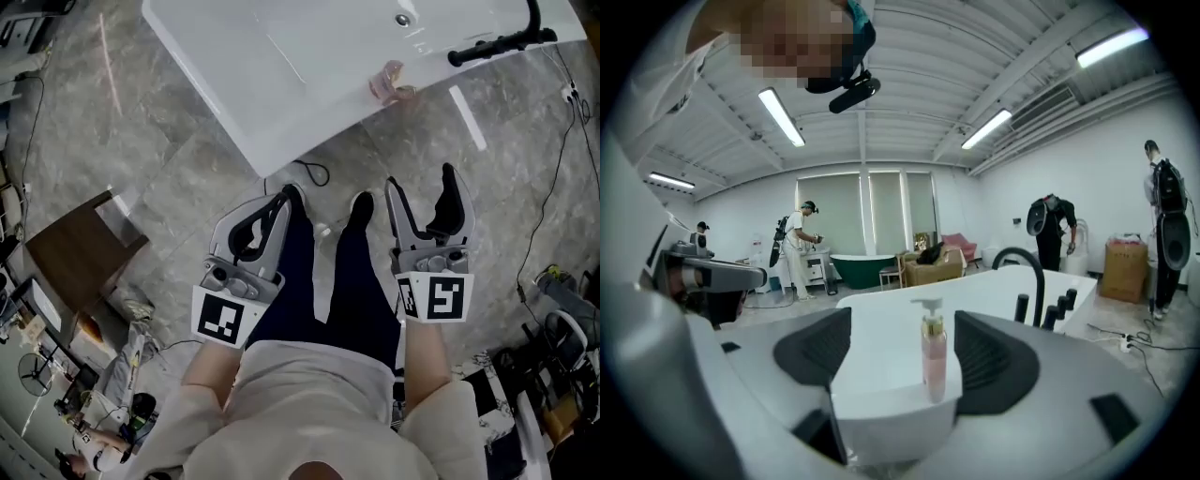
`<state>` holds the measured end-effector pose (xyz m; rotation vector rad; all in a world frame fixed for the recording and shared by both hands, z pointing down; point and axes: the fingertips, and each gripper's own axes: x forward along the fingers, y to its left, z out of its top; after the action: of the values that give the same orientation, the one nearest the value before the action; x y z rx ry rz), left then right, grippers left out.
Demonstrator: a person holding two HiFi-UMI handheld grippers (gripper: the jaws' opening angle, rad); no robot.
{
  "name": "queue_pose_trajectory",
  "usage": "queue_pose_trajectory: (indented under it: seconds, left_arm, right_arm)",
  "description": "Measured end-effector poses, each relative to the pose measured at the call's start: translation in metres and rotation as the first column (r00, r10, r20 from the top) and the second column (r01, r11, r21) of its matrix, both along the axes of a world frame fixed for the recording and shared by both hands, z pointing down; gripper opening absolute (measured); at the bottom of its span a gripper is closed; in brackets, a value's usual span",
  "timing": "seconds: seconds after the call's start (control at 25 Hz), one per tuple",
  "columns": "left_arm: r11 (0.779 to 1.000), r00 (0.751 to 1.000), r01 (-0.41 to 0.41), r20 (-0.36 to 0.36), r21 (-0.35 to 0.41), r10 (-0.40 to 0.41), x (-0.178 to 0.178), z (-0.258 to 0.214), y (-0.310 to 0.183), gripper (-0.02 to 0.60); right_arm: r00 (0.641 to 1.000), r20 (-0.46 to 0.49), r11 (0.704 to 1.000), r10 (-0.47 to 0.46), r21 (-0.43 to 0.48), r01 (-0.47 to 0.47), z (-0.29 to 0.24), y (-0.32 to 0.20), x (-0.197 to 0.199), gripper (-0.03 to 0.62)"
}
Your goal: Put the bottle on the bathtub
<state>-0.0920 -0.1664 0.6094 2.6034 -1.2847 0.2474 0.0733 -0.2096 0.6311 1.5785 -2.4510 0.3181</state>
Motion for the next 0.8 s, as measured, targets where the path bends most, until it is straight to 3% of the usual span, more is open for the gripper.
queue_pose_trajectory:
  seconds: [0.24, 0.28, 0.32, 0.36, 0.6, 0.8]
  left_arm:
    - [0.995, 1.000, 0.017, -0.007, 0.100, -0.017, -0.001, -0.086, 0.006, 0.005]
    - [0.993, 1.000, 0.022, -0.013, 0.115, -0.021, -0.002, -0.098, 0.005, 0.005]
    - [0.991, 0.999, 0.027, -0.020, 0.132, -0.025, -0.001, -0.110, 0.005, 0.005]
    - [0.989, 0.999, 0.031, -0.030, 0.145, -0.027, -0.001, -0.122, 0.005, 0.005]
    - [0.982, 0.998, 0.029, -0.053, 0.189, -0.020, 0.001, -0.186, 0.024, 0.005]
    - [0.951, 0.995, 0.058, -0.089, 0.305, -0.032, -0.003, -0.241, 0.011, 0.005]
  right_arm:
    - [0.999, 0.008, 0.997, 0.050, 0.063, -0.050, -0.088, 0.017, 0.013, 0.319]
    - [0.997, 0.000, 0.993, 0.082, 0.080, -0.082, -0.103, 0.018, 0.018, 0.277]
    - [0.993, -0.008, 0.988, 0.121, 0.101, -0.119, -0.117, 0.019, 0.025, 0.127]
    - [0.989, -0.010, 0.982, 0.150, 0.119, -0.148, -0.133, 0.021, 0.030, 0.017]
    - [0.991, 0.044, 0.983, 0.126, 0.128, -0.131, -0.208, 0.057, 0.028, 0.006]
    - [0.990, 0.123, 0.985, 0.064, 0.149, -0.083, -0.248, 0.063, 0.016, 0.006]
